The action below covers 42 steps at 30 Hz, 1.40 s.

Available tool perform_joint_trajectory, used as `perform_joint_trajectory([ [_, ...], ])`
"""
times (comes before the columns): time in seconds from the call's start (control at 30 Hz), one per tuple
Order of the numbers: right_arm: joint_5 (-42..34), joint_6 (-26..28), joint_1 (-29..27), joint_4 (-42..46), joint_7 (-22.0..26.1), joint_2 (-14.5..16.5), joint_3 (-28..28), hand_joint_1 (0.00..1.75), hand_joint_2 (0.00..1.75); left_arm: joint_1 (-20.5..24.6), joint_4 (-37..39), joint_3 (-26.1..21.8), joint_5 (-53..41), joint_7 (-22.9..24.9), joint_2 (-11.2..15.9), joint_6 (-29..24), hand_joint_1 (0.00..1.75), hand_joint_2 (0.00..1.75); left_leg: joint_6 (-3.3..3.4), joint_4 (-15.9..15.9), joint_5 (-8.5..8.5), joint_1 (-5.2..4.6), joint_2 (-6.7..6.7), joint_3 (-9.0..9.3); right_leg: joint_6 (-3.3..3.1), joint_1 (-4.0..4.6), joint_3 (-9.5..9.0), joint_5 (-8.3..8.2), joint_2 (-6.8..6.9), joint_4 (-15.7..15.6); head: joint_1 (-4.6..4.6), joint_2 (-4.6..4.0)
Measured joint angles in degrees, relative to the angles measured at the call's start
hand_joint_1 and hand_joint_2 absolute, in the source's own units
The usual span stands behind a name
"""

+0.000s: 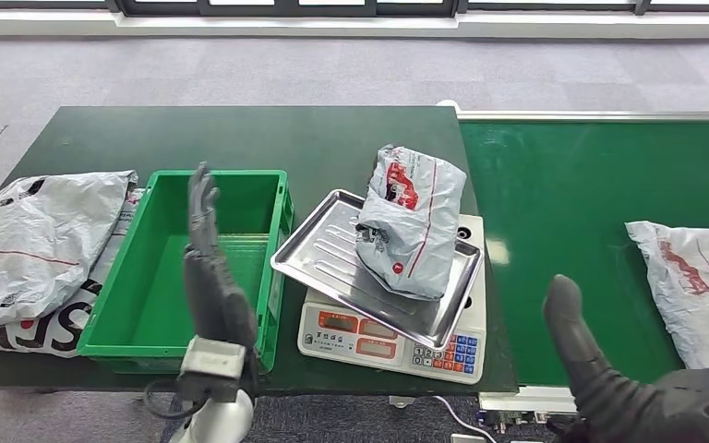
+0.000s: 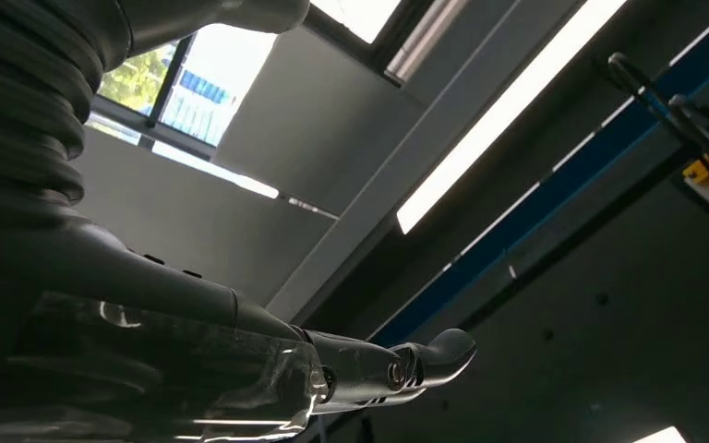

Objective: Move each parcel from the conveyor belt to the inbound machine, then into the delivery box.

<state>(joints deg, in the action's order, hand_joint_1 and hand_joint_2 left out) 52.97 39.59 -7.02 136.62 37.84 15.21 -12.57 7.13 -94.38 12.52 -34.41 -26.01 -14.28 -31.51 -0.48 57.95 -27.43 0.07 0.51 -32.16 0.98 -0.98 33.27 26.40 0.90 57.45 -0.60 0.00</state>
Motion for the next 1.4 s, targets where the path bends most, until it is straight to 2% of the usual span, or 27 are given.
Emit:
perform_joint_trajectory([
  [0.1,-1.95,0.10,0.13,3.00,0.02,0.15,2.19,0.00,1.75,6.80,8.62,3.39,-1.63,4.87,0.62,9.45,0.00,0.00,0.06,0.07,0.04,-0.04,0.04,-0.05,0.10,-0.04,0.03,-0.10,-0.05,0.00,0.00,0.00],
  [0.2,-1.46,0.27,0.26,4.77,-0.72,0.22,3.21,0.00,1.75,13.31,17.37,6.69,-3.21,6.47,0.96,15.77,0.00,0.00,0.11,0.09,0.08,-0.06,0.09,-0.06,0.12,-0.05,0.06,-0.16,-0.09,0.01,0.00,0.00],
  [0.33,-4.93,0.14,0.17,5.53,0.32,0.31,3.98,0.00,1.75,21.16,27.07,12.04,-8.27,7.03,0.09,20.46,0.00,0.00,0.12,0.16,0.11,-0.07,0.04,-0.12,0.12,-0.05,0.12,-0.17,-0.08,0.01,0.01,0.00],
  [0.47,-7.76,0.15,0.06,6.80,0.91,0.38,5.03,0.00,1.75,28.71,35.63,17.18,-13.56,8.50,-2.85,20.46,0.00,0.00,0.14,0.17,0.09,-0.08,0.02,-0.24,0.14,-0.06,0.13,-0.18,-0.07,0.02,0.01,0.00],
  [0.6,-8.13,0.18,0.01,7.59,0.92,0.40,5.45,0.00,1.75,32.73,40.45,19.59,-14.33,8.88,-4.60,20.25,0.00,1.75,0.15,0.17,0.06,-0.08,0.07,-0.24,0.15,-0.06,0.18,-0.18,-0.11,0.01,0.01,0.00],
  [0.7,-6.69,0.19,0.01,7.99,0.08,0.40,5.59,0.00,1.75,35.26,43.21,21.17,-14.60,9.35,-5.46,20.22,0.00,1.75,0.15,0.17,0.07,-0.07,0.05,-0.26,0.15,-0.05,0.19,-0.17,-0.11,0.01,0.02,0.00],
  [0.73,-5.59,0.19,0.01,8.09,-0.52,0.40,5.60,0.00,1.75,36.19,44.13,21.88,-14.32,9.76,-5.73,20.23,0.00,1.31,0.15,0.16,0.07,-0.07,0.05,-0.26,0.15,-0.05,0.19,-0.17,-0.11,0.02,0.02,0.00],
  [0.83,-2.74,0.19,0.00,8.21,-1.91,0.42,5.60,0.00,1.75,38.81,46.42,24.51,-13.14,11.40,-6.31,20.31,0.00,1.31,0.15,0.16,0.07,-0.07,0.05,-0.26,0.15,-0.05,0.18,-0.17,-0.11,0.02,0.02,0.00],
  [0.87,-2.25,0.19,0.00,8.21,-2.07,0.43,5.60,0.00,1.75,39.54,47.09,25.51,-12.84,12.01,-6.42,20.29,0.00,1.75,0.15,0.16,0.07,-0.07,0.05,-0.26,0.15,-0.05,0.18,-0.17,-0.11,0.02,0.02,0.00],
  [1.1,-0.53,0.19,0.05,7.85,-2.25,0.44,5.19,0.00,1.75,43.68,51.94,33.49,-11.14,16.95,-6.76,19.64,0.00,1.75,0.15,0.16,0.07,-0.07,0.05,-0.29,0.15,-0.05,0.16,-0.17,-0.10,0.02,0.00,0.00],
  [1.4,0.01,0.17,0.27,6.19,-1.39,0.50,4.72,0.00,1.75,46.65,56.74,38.68,-11.13,20.34,-6.79,20.23,0.00,1.75,0.15,0.16,0.07,-0.07,0.04,-0.30,0.15,-0.05,0.17,-0.17,-0.09,0.03,0.01,0.00],
])
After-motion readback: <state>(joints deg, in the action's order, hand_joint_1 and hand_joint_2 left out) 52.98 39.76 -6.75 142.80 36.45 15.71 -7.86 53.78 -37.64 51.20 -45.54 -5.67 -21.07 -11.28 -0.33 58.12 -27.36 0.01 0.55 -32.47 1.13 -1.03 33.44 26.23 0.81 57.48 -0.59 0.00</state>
